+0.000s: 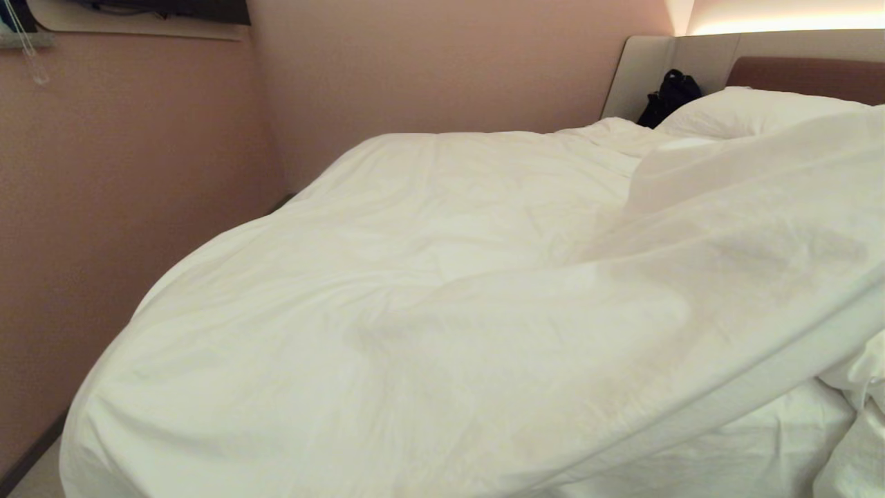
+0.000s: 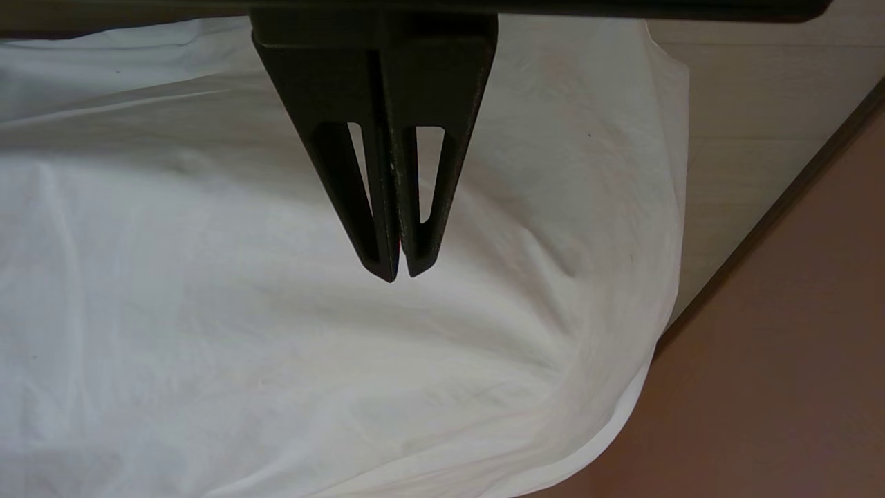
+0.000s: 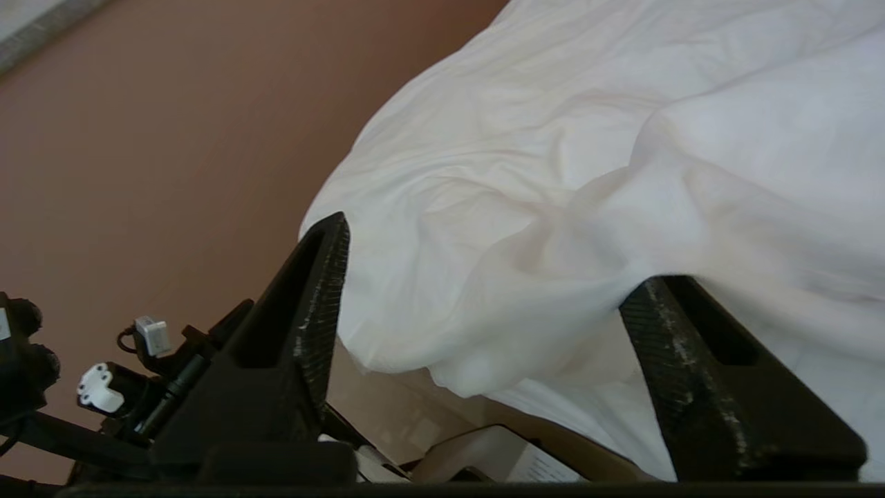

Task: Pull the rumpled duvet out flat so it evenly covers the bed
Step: Flatten the corners of the folded blanket

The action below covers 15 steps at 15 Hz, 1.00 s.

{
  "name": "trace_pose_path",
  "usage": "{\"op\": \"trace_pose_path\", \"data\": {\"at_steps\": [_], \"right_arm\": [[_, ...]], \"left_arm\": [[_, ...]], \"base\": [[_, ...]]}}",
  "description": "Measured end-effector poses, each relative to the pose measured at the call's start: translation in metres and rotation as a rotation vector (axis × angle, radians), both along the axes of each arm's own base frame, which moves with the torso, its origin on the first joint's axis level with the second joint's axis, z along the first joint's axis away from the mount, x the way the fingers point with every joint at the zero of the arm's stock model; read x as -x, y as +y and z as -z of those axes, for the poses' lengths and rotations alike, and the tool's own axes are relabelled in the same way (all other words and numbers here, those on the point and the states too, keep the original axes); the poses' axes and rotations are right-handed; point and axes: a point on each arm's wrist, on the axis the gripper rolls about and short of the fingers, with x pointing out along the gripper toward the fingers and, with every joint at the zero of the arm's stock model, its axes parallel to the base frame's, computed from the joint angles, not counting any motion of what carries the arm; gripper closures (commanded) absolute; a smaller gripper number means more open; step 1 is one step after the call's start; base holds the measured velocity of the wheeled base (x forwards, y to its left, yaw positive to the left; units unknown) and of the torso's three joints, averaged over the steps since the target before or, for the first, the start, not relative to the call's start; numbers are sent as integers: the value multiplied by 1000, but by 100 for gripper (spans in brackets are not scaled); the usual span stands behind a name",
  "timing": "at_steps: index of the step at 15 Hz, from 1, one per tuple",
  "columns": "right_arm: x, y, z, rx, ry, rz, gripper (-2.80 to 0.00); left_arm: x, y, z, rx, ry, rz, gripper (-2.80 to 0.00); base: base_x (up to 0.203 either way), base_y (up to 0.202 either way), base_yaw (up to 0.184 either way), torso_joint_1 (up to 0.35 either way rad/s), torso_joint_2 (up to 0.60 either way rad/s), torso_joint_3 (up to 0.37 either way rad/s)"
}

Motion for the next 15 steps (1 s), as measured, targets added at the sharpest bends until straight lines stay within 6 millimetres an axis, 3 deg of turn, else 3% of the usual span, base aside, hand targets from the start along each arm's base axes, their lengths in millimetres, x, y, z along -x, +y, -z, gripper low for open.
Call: {"op": "trace_pose_path", "data": {"at_steps": [4, 10, 15], "right_arm": [[-10, 2, -7, 70, 52, 27, -280], [-56, 12, 19, 211, 328, 151, -280], [-39, 12, 25, 282, 335, 190, -280]], "left_arm": [[0, 0, 0, 0, 0, 0, 0], [0, 0, 0, 0, 0, 0, 0], [0, 0, 0, 0, 0, 0, 0]], "base": [[0, 0, 0, 0, 0, 0], [0, 0, 0, 0, 0, 0], [0, 0, 0, 0, 0, 0]]}}
